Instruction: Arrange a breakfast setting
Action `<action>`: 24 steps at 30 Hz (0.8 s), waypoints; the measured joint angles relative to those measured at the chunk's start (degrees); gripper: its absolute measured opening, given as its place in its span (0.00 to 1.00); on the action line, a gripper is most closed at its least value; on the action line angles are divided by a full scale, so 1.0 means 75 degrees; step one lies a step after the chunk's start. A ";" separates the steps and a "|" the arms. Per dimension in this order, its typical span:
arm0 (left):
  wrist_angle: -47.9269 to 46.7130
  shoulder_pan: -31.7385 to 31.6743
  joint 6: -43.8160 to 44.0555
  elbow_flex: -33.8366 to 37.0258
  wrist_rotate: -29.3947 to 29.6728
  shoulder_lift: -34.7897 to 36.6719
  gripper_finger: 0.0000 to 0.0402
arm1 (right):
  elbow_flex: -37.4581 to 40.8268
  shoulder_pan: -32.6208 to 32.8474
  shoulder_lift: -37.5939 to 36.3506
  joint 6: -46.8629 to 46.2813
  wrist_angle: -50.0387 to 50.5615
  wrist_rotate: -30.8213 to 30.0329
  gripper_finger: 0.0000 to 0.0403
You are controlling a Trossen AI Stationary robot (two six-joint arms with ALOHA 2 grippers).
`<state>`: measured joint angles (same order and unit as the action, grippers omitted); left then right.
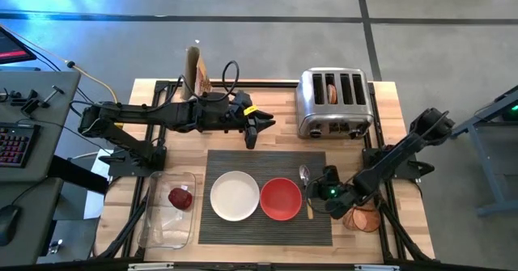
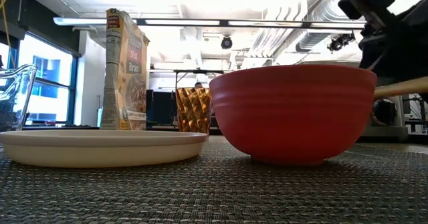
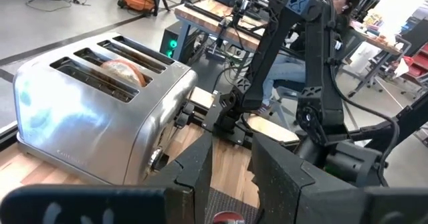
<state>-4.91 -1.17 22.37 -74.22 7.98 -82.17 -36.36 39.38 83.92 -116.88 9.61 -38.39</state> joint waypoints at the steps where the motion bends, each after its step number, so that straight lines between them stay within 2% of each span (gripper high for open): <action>1: 0.0000 0.0000 0.0000 0.0000 -0.0028 0.0000 0.24 | -0.0023 0.0000 0.0098 -0.0038 0.0013 0.0024 0.00; 11: -0.0003 0.0000 0.0000 0.0000 -0.0196 0.0000 0.24 | -0.0263 0.0006 0.0807 -0.0271 -0.0001 0.0191 0.00; 24: -0.0003 0.0000 -0.0140 0.0000 -0.0194 0.0000 0.24 | -0.0262 0.0006 0.0868 -0.0417 0.0308 0.0579 0.00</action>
<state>-4.93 -1.17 21.32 -74.22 6.52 -82.17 -38.33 39.42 90.43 -120.01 11.92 -34.04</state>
